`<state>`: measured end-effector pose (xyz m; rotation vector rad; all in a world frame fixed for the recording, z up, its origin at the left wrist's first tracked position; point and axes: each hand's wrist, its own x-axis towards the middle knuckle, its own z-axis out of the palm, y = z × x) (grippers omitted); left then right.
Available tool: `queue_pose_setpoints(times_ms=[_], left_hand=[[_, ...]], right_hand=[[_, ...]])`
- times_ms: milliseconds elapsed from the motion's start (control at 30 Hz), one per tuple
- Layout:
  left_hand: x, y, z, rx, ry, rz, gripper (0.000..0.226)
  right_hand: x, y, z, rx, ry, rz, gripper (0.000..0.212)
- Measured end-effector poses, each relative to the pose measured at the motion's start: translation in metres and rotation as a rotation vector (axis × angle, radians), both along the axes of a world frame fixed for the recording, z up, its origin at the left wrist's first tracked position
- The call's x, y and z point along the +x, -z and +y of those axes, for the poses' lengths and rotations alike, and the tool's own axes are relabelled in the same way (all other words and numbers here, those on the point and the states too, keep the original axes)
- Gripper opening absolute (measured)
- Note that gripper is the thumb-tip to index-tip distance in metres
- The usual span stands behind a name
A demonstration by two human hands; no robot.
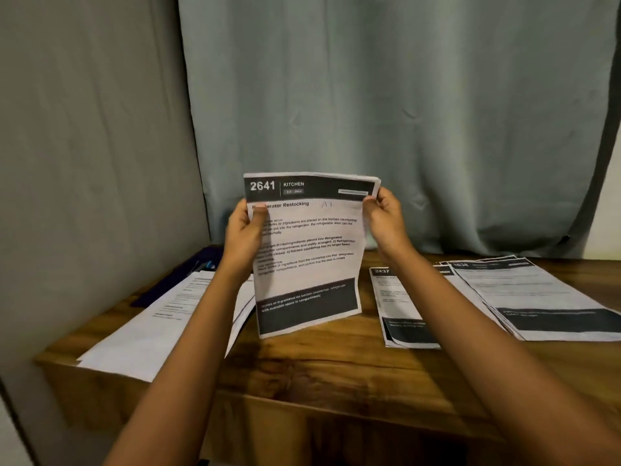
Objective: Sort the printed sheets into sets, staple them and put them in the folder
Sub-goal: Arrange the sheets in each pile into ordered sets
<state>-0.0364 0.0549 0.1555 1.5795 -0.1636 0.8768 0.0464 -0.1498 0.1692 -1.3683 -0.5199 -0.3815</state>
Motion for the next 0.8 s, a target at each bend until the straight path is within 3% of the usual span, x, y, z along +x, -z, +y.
queue_pose_setpoints(times_ms=[300,567,800], left_hand=[[-0.010,-0.006,0.002,0.038,0.069,0.017,0.014],[-0.023,-0.038,0.009,0.027,0.345,0.045,0.021],[-0.017,-0.039,0.003,-0.199,0.561,-0.020,0.033]], right_hand=[[0.003,-0.010,0.003,0.098,0.012,-0.002,0.022],[0.009,-0.030,0.000,0.162,0.013,0.108,0.026],[0.007,-0.025,0.003,0.025,-0.053,0.279,0.025]])
